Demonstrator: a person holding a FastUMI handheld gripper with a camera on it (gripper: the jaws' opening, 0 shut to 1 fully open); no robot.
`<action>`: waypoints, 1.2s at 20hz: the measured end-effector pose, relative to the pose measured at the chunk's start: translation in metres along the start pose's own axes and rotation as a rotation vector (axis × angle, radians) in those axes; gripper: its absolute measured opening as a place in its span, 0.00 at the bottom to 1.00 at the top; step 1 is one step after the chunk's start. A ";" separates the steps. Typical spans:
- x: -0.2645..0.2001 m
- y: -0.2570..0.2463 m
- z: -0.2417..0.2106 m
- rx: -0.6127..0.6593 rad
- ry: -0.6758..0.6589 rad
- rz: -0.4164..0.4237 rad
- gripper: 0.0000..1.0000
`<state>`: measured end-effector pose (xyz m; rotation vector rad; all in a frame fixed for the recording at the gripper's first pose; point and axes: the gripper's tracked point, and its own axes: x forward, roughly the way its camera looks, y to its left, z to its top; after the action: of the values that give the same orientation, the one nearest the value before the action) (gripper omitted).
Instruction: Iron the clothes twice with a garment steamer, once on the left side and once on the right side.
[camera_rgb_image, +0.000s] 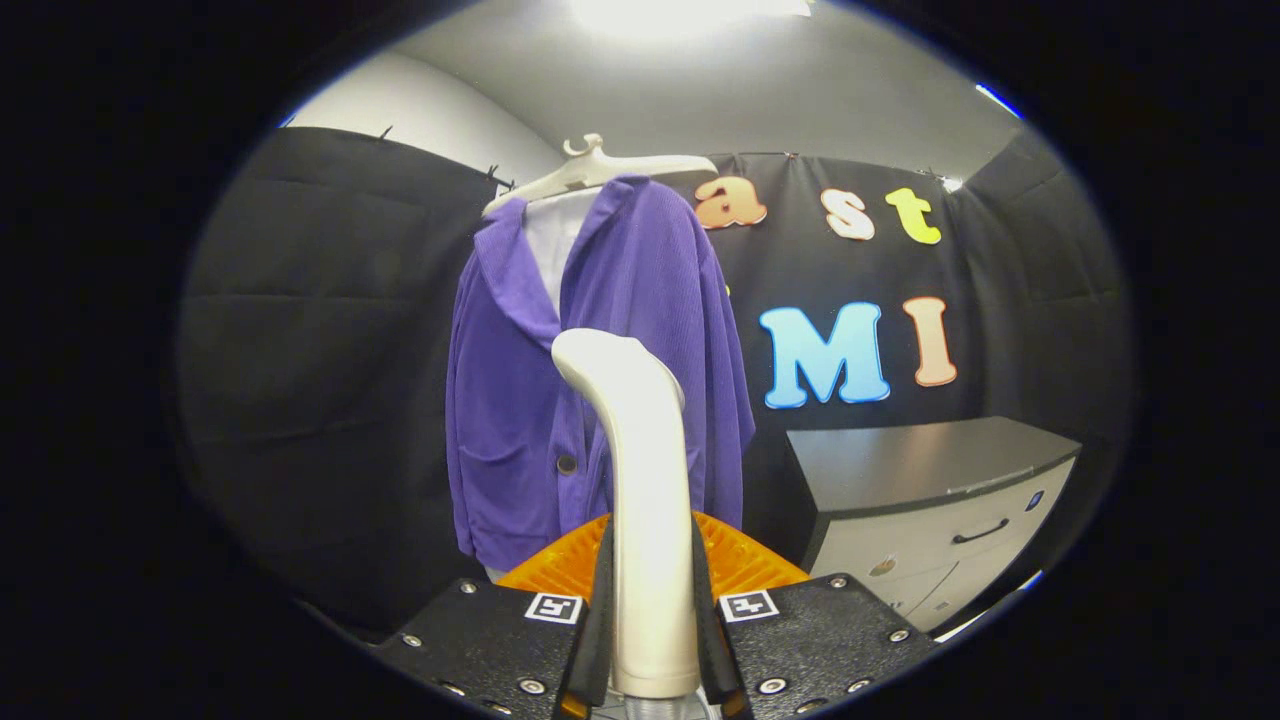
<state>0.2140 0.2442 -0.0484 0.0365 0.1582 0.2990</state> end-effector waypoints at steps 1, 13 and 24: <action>0.004 0.003 0.015 -0.004 -0.026 0.005 0.36; 0.053 0.086 0.155 -0.048 -0.268 0.116 0.36; 0.105 0.132 0.122 -0.124 -0.182 0.155 0.36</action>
<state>0.2940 0.4000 0.0644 -0.0476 -0.0444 0.4579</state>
